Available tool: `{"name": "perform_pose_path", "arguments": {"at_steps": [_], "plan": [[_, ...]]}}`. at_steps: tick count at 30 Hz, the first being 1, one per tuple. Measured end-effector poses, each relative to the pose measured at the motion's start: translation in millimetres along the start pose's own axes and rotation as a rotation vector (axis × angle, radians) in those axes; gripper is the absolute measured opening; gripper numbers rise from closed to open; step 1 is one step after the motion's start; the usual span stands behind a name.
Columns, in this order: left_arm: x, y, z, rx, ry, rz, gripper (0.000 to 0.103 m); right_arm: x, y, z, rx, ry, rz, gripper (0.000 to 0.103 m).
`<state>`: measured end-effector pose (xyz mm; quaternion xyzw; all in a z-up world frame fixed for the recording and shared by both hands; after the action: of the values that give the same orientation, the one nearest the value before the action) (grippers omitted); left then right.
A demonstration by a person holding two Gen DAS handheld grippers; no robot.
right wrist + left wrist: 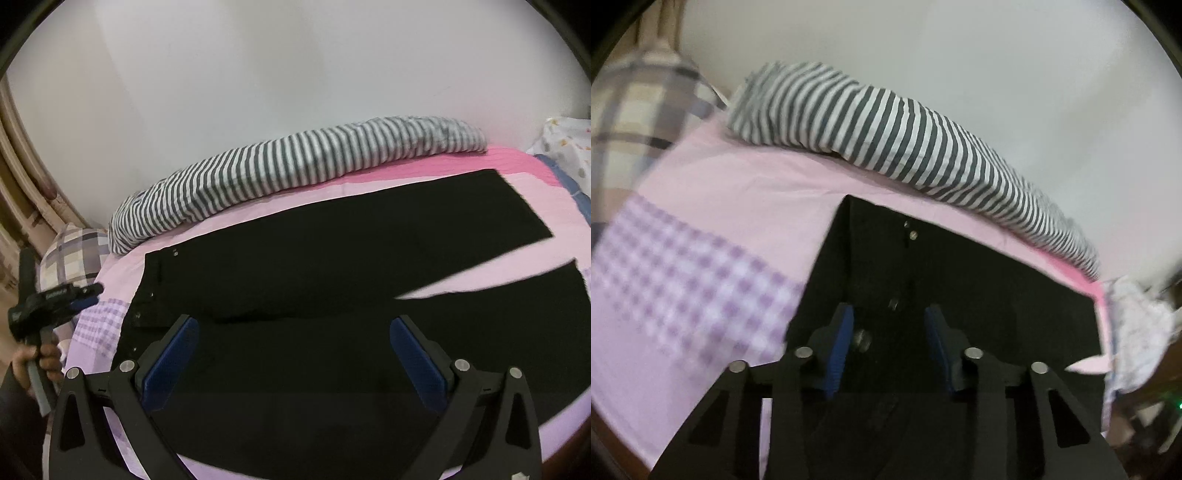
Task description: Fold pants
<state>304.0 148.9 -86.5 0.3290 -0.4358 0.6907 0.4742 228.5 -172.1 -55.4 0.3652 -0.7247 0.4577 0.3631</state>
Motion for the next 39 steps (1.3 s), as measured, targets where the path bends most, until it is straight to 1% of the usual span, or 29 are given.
{"name": "perform_pose_path", "arguments": {"at_steps": [3,6,10,14,20,23,25,26,27,28,31,33,35,37,39], "plan": [[-21.6,-26.2,-10.7,0.037,0.067,-0.032,0.034,-19.4,-11.5,-8.3,0.014,0.005,-0.024,0.103],[-47.4,-46.1,-19.1,0.069,0.131,-0.082,0.034,-38.5,-20.7,-11.9,0.020,0.010,-0.050,0.103],[-77.6,-64.4,-33.9,0.112,0.155,-0.126,0.034,-63.3,-33.0,-15.9,0.029,0.021,-0.081,0.103],[-102.2,-75.4,-46.4,0.165,0.210,-0.169,0.034,-84.5,-44.6,-22.4,0.040,0.022,-0.101,0.103],[-120.8,-91.7,-42.3,0.148,0.272,-0.200,0.034,-113.0,-59.8,-33.5,0.076,0.032,-0.129,0.103],[-130.1,-100.7,-36.4,0.124,0.273,-0.208,0.034,-124.5,-67.6,-38.0,0.094,0.028,-0.138,0.103],[-134.3,-102.8,-34.8,0.126,0.288,-0.211,0.033,-132.6,-74.3,-40.2,0.110,0.030,-0.141,0.103],[-136.7,-103.0,-33.4,0.126,0.295,-0.213,0.025,-136.5,-77.9,-40.6,0.124,0.033,-0.142,0.103],[-139.7,-103.5,-31.9,0.120,0.291,-0.215,0.014,-141.2,-82.0,-40.9,0.143,0.039,-0.148,0.103],[-140.9,-102.2,-30.7,0.110,0.286,-0.214,0.012,-146.2,-86.0,-41.1,0.164,0.040,-0.158,0.103],[-136.1,-100.3,-26.1,0.086,0.280,-0.175,0.009,-158.5,-96.3,-40.6,0.221,0.018,-0.190,0.103],[-126.6,-99.4,-21.0,0.069,0.285,-0.132,0.009,-167.7,-104.2,-41.6,0.286,-0.023,-0.227,0.103],[-115.2,-98.0,-14.4,0.035,0.285,-0.080,0.009,-175.1,-111.3,-41.8,0.343,-0.033,-0.260,0.103],[-101.6,-94.8,-4.9,-0.007,0.282,-0.029,0.008,-182.5,-118.4,-43.6,0.411,-0.061,-0.297,0.103],[-91.5,-92.1,0.5,-0.026,0.287,0.004,0.008,-189.1,-127.7,-45.9,0.483,-0.094,-0.323,0.103]]}}
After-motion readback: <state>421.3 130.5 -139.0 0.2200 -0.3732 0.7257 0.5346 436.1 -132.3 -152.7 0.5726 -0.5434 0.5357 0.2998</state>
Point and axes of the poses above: each gripper's, at about its wrist camera, not at the fingertips, and x roughly against the way its jaws point, z to its right, y to its underside, the point moved 7 cm from there along -x, roughly the way its jaws point, and after that the axes turned 11 degrees about -z, right-handed, at the moved point
